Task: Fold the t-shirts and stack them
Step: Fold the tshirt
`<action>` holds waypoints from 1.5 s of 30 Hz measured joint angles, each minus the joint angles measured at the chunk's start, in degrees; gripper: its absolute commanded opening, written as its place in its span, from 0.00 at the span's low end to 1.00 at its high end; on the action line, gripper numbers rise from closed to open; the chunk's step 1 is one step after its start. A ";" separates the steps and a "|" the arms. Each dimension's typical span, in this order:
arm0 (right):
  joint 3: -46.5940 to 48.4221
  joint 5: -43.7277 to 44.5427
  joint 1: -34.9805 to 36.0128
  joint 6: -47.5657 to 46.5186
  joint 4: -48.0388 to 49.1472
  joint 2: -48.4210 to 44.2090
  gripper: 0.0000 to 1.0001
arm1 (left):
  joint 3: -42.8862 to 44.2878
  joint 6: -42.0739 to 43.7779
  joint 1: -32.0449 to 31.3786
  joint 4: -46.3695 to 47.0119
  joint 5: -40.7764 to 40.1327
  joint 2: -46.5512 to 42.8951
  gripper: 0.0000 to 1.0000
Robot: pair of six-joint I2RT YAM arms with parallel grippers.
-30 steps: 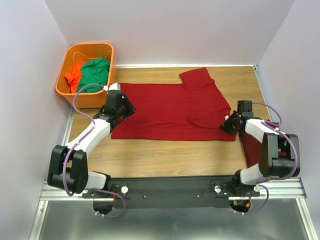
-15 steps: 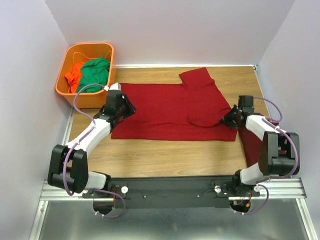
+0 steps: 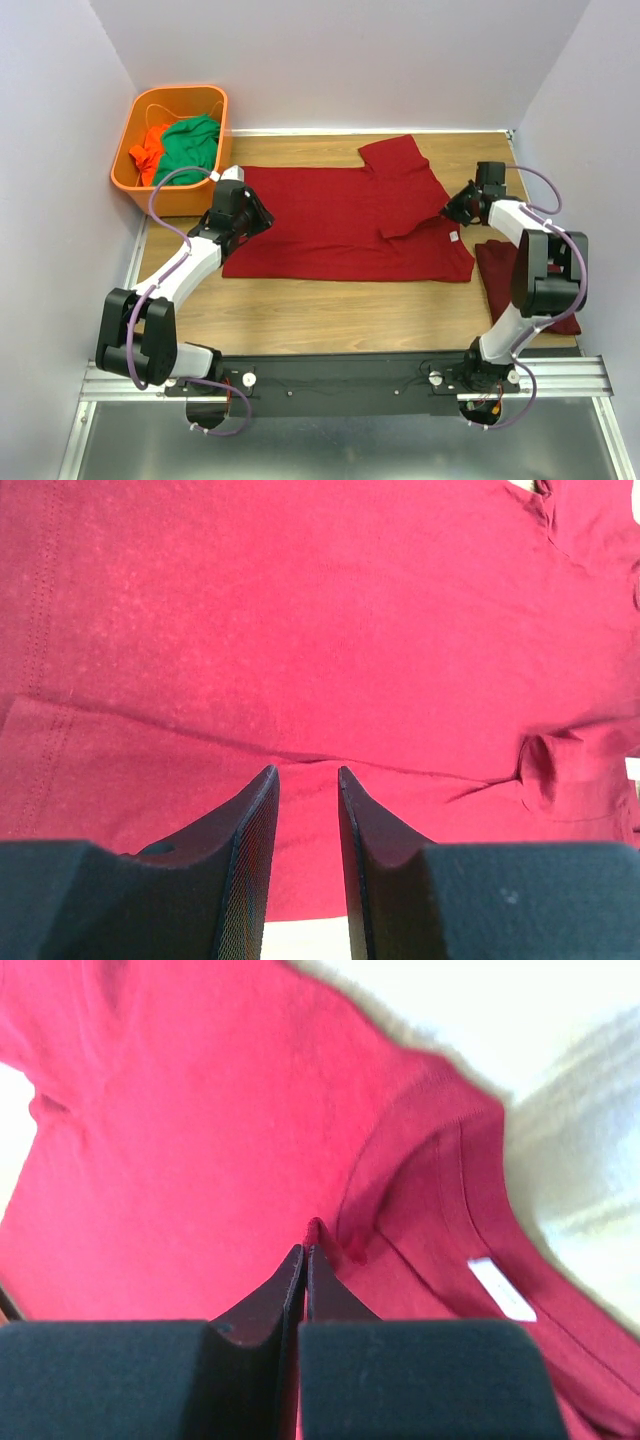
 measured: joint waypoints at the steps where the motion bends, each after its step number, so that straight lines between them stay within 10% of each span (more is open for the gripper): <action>1: 0.63 0.11 0.00 0.15 0.00 0.66 0.08 | 0.00 0.07 0.00 0.00 0.20 0.00 0.37; 9: 5.68 0.55 0.04 1.09 0.68 7.72 0.10 | 0.00 0.61 0.00 -0.04 1.03 0.00 0.37; 17: 6.91 0.44 0.04 -0.52 1.18 8.57 0.63 | 0.00 0.55 0.00 -0.04 1.03 0.07 0.37; 34: -8.24 0.20 19.08 -2.73 3.58 -4.74 0.78 | -0.02 -1.38 0.66 -1.09 0.90 0.55 0.37; 45: -7.93 0.81 19.56 -0.90 5.11 -0.98 0.78 | -0.02 -1.36 1.20 -1.07 0.92 1.31 0.36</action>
